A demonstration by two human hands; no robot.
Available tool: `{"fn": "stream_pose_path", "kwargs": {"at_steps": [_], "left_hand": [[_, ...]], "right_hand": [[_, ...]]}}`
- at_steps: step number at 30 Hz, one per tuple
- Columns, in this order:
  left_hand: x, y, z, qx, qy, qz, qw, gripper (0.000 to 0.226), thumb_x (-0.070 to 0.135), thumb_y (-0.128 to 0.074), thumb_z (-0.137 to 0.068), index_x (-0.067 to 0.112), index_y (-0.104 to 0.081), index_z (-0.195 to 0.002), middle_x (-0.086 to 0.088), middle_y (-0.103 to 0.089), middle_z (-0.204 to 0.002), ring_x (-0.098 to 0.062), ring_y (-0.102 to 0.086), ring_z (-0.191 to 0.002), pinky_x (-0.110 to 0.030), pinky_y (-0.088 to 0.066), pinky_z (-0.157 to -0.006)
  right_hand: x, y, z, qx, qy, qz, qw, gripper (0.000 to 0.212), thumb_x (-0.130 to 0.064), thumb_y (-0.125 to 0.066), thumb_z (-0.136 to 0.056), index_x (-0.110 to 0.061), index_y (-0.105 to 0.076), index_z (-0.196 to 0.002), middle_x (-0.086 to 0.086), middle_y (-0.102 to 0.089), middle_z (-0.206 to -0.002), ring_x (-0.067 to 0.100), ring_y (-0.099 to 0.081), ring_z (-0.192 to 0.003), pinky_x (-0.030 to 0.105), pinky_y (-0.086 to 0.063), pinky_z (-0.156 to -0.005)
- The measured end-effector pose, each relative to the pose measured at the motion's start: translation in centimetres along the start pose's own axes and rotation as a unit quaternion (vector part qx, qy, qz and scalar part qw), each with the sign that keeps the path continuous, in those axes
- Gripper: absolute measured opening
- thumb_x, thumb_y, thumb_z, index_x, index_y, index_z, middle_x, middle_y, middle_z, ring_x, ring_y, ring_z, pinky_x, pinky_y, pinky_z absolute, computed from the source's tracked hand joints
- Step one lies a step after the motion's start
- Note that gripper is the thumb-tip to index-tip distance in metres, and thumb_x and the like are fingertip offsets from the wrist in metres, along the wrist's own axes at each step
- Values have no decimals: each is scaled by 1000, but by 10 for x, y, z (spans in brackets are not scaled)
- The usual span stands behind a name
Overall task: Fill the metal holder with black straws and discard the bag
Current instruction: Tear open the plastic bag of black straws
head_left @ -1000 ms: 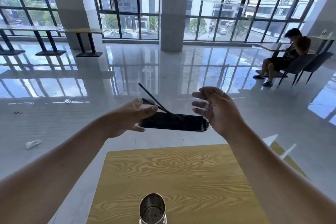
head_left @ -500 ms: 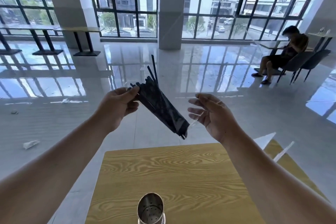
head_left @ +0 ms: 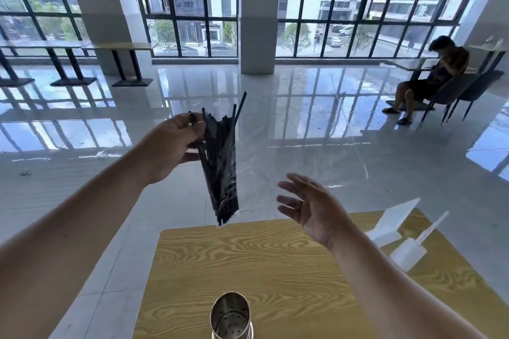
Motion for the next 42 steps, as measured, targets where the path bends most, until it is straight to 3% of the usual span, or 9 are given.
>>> {"fn": "stream_pose_path", "kwargs": {"at_steps": [2,5,10,16,20,24,30,35,42], "left_hand": [[-1,-8,1,-44,13,29,999,19,5,-62,-102,18,-71,-113,-4,-75,-91,-13,-75,-76,-26,-62,-70],[7,-10,-1,17,-21,40,999,16,11,-65,-100,14,-74,-113,-9,-82,-93,-13,-76,-74,-25,-63,-70],[25,-18,4,53,-93,-116,988,22,28,-57,-108,22,-78,-107,0,-84,-94,-16,-74,-72,-30,-60,-70],[59,-25,9,79,-208,-165,961,27,30,-54,-110,30,-81,-110,-7,-79,-86,-14,-65,-63,-24,-54,-57],[70,-16,9,104,-212,-158,959,29,35,-51,-110,41,-79,-107,5,-79,-86,-12,-66,-65,-26,-54,-59],[75,-8,12,131,-241,-194,942,28,41,-52,-108,39,-80,-105,11,-78,-84,-12,-65,-65,-27,-53,-58],[84,-12,12,160,-253,-204,932,32,48,-62,-97,24,-71,-79,8,-69,-65,-7,-63,-59,-24,-53,-60],[79,-32,8,37,-198,-205,958,27,13,-63,-104,28,-72,-84,8,-76,-74,-11,-68,-61,-34,-58,-65],[85,-67,17,-38,-222,-237,945,22,8,-66,-102,24,-73,-89,1,-75,-81,-14,-67,-74,-31,-54,-72]], "right_hand": [[1,0,-1,-4,-1,9,1000,23,-23,-75,-88,-15,-81,-109,16,-80,-118,32,-80,-87,40,-67,-71],[0,-2,-2,1,5,12,1000,21,-24,-75,-88,-16,-83,-106,15,-80,-115,31,-80,-88,38,-66,-69],[6,-7,-1,-5,2,19,1000,32,-23,-75,-87,-12,-77,-117,14,-80,-115,32,-80,-89,39,-67,-71],[11,-6,-3,12,1,-21,1000,26,-17,-71,-96,-13,-75,-121,15,-79,-121,32,-81,-89,39,-66,-70],[11,-7,-3,-4,6,-66,998,22,-18,-76,-89,-15,-82,-109,14,-80,-114,29,-79,-82,39,-66,-71],[10,-2,-3,14,10,-72,997,36,-18,-74,-92,-11,-72,-126,14,-81,-115,28,-80,-84,40,-66,-74],[16,-3,-3,2,-2,-70,998,30,-16,-73,-95,-10,-71,-124,14,-81,-111,28,-79,-83,39,-66,-72],[17,-9,-6,-1,-3,-57,998,37,-18,-75,-86,-10,-73,-123,15,-80,-116,29,-79,-86,39,-66,-73],[20,-7,-11,9,-9,-60,998,21,-16,-74,-93,-13,-79,-113,14,-81,-115,30,-81,-90,39,-66,-74]]}}
Point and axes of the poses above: each hand's wrist, its own z-axis away from the middle knuckle, its own y-axis out of the back of the hand, x = y × z, the point moved 6 cm from there along -z, towards the middle knuckle
